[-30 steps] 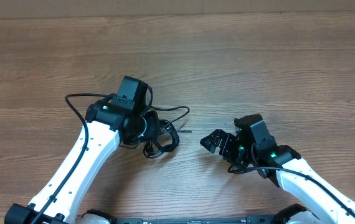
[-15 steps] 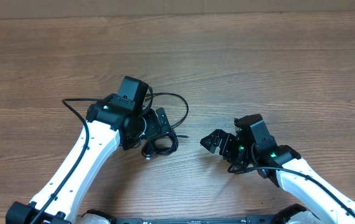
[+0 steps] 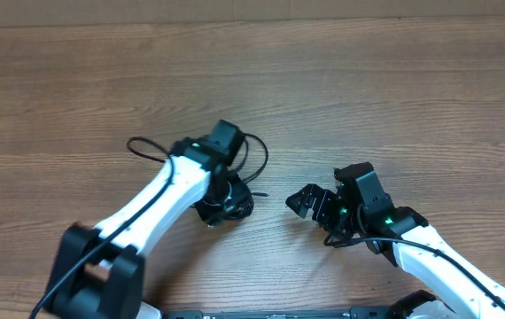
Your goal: Untangle cables
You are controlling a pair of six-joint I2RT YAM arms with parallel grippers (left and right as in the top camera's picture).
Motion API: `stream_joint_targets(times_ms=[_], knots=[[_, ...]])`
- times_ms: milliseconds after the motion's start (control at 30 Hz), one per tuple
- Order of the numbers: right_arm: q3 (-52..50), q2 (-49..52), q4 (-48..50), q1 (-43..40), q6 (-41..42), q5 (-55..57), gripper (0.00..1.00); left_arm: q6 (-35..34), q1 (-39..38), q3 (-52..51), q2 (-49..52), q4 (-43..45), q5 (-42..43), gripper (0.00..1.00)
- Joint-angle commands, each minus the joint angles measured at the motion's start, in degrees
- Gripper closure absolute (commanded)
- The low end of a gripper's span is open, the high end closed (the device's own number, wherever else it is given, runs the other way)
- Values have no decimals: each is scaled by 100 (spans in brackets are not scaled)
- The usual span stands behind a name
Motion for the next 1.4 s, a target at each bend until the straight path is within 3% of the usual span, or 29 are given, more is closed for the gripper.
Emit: stream_joint_targets(times_ms=[0,100,167,267,300,433,633,767,800,833,867,900,933,1267,1367], knots=[[26,28,-44,-4,24,63,0,-931,-107,-52,498,-13,-157,47],[26,28,-87,-4,26,81,0,-1307,-103,-52,780,33,-170,47],[26,28,-90,-4,24,120,0,-1384,-103,-52,942,208,-240,55],[26,28,-90,-4,24,153,0,-1362,-107,-50,994,352,-649,95],[26,28,-90,-4,24,153,0,-1360,-107,-50,992,350,-820,96],[26,28,-94,-4,22,153,0,-739,-107,-24,990,352,-1521,96],[26,35,-136,-4,22,302,0,1963,-107,361,925,260,-2155,96],[26,107,-138,-4,22,345,0,2070,-98,719,719,-79,-2520,93],[26,133,-155,-4,24,343,0,2065,-96,780,662,-85,-2500,85],[26,168,-173,-4,22,345,0,2068,-96,857,577,-85,-2385,48],[26,203,-179,-4,22,345,0,2052,-96,898,525,-81,-2286,25],[26,238,-179,-4,22,345,0,1958,-96,922,485,-81,-2199,12],[26,267,-175,-4,22,345,0,1847,-96,933,463,-81,-2168,9],[26,483,-177,-4,24,341,0,778,-96,708,485,46,-2323,46],[26,501,-197,-4,24,341,0,490,-96,568,485,151,-2378,48]])
